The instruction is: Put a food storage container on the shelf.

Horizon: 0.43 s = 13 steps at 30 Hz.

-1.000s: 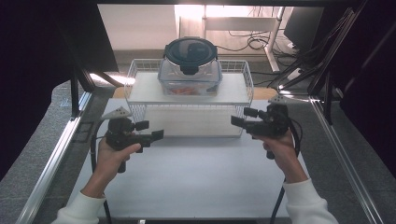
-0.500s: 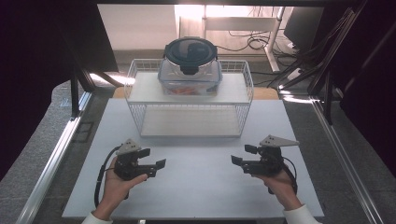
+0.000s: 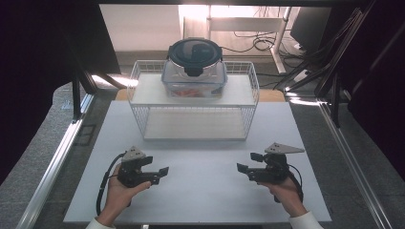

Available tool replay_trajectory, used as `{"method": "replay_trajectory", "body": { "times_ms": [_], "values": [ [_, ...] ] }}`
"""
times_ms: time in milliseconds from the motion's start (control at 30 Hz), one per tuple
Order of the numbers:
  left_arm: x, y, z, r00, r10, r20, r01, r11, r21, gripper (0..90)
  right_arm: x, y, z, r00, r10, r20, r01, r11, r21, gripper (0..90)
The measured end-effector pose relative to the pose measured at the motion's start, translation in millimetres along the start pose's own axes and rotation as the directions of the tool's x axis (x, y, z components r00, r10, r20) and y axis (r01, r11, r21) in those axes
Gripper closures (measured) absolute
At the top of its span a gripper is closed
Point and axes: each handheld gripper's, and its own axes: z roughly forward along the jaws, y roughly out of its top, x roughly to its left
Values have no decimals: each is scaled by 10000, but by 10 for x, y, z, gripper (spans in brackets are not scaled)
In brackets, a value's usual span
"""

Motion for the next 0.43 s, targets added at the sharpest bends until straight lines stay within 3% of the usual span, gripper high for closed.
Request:
{"method": "replay_trajectory", "body": {
  "times_ms": [433],
  "values": [
    [19,9,8,9998,-155,87,155,9999,-22,215,-10,-10,-17,10000,-19,40,19,10000,-32,227]
  ]
}}
